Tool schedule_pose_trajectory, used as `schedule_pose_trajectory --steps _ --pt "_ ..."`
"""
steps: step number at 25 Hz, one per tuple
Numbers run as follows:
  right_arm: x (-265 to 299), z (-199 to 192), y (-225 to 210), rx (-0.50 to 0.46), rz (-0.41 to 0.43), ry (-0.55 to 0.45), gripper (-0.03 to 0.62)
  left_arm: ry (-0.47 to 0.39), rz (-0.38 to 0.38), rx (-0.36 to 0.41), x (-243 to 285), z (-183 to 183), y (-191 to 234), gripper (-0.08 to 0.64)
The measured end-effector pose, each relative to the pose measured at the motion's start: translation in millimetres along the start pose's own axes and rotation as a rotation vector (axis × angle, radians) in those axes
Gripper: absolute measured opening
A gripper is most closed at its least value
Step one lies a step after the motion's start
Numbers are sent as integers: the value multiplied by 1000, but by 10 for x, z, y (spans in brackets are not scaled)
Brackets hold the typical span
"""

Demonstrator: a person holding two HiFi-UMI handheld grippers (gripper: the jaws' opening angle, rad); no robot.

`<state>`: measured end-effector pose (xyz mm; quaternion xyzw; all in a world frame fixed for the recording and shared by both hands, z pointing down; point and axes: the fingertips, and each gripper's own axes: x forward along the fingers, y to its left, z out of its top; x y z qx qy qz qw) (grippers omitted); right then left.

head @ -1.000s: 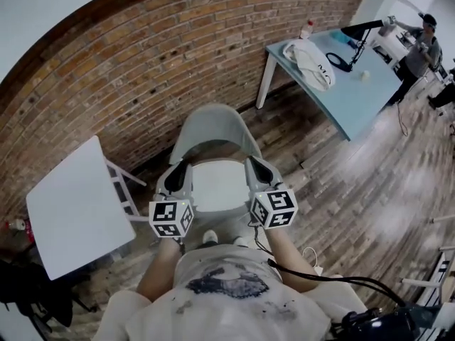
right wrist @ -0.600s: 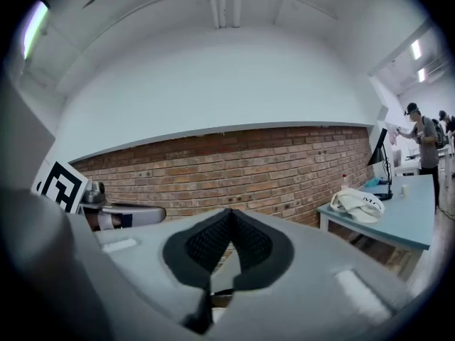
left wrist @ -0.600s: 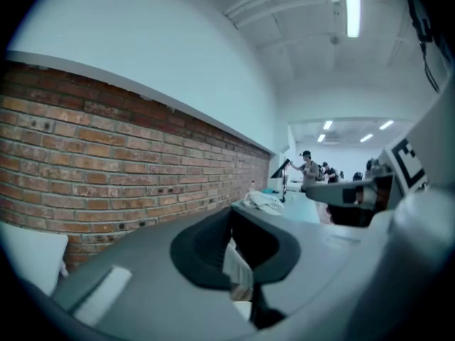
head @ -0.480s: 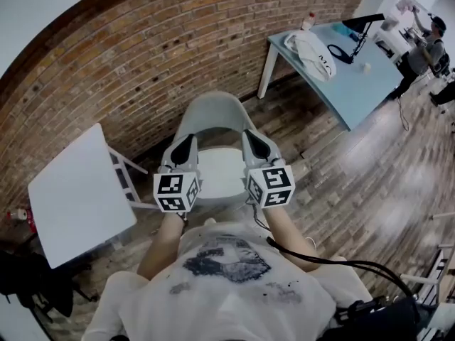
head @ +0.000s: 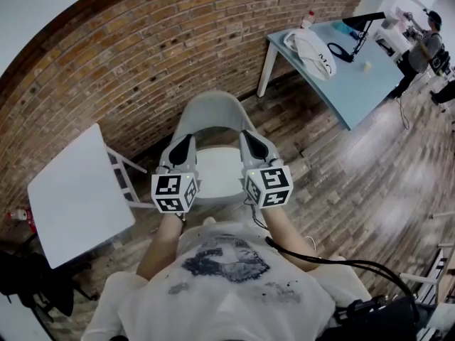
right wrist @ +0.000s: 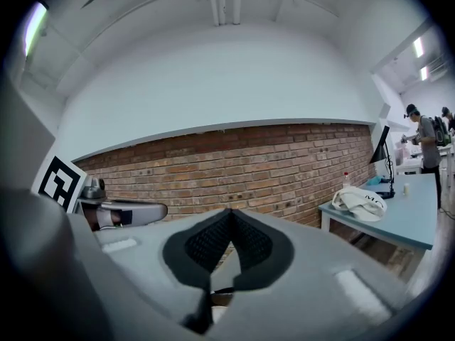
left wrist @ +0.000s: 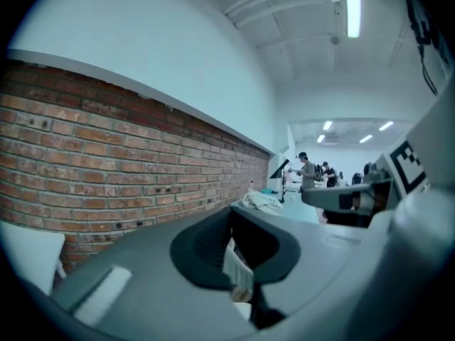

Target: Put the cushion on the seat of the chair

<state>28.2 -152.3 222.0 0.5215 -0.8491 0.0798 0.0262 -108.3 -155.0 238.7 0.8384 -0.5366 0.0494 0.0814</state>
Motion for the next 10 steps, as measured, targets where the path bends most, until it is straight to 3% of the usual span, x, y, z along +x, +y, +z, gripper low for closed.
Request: schedule_pose_trajectory --steps 10 --pt "25 -42 -88 16 -4 10 -2 11 -4 12 88 -20 -45 -9"
